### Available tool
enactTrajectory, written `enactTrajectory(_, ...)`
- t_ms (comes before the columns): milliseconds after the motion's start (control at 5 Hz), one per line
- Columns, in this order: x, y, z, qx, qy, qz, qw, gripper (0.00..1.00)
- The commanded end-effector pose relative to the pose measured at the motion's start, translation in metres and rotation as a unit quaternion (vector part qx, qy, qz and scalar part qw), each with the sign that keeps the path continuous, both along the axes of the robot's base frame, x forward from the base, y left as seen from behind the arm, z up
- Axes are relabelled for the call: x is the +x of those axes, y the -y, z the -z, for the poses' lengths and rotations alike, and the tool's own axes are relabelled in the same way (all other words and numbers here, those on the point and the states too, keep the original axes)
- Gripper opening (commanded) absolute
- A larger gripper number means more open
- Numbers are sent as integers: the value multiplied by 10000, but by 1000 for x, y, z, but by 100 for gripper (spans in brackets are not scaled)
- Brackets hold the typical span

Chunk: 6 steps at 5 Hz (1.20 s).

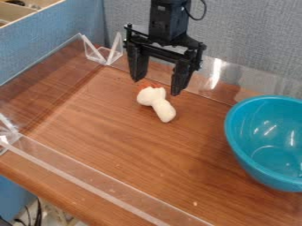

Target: Put the mushroom in the blue bowl

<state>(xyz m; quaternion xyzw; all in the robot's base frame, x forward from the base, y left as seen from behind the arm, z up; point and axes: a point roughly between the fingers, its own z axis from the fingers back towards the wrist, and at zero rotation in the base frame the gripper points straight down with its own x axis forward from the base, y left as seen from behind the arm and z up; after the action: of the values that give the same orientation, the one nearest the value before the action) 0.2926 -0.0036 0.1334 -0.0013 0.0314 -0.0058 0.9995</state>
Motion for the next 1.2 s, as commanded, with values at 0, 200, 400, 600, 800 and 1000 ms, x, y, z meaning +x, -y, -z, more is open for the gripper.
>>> enactTrajectory(0,5,-8,10,-34,57,-1147,9934,100)
enactTrajectory(200,7,-16,26,-68,77,-2154,9765,100)
enactTrajectory(400,11,-18,40,-131,121,-2616,9650,100)
enactTrajectory(600,16,-18,53,-171,153,-2933,9557,100)
enactTrajectory(800,22,-16,64,-200,169,-3103,9503,100)
enactTrajectory(1000,27,-17,68,-224,205,-3249,9452,100)
